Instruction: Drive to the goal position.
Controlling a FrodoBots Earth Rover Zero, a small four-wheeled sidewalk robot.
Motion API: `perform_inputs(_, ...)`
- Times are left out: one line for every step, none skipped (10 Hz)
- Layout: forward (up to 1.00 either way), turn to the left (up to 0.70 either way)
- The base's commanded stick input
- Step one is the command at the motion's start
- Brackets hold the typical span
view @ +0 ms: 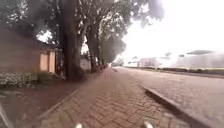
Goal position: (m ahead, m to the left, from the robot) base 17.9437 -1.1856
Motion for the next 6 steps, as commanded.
perform_inputs(0.50,0.00)
perform_inputs(0.50,0.00)
perform_inputs(0.50,0.00)
perform_inputs(0.50,0.00)
perform_inputs(0.50,0.00)
perform_inputs(0.50,0.00)
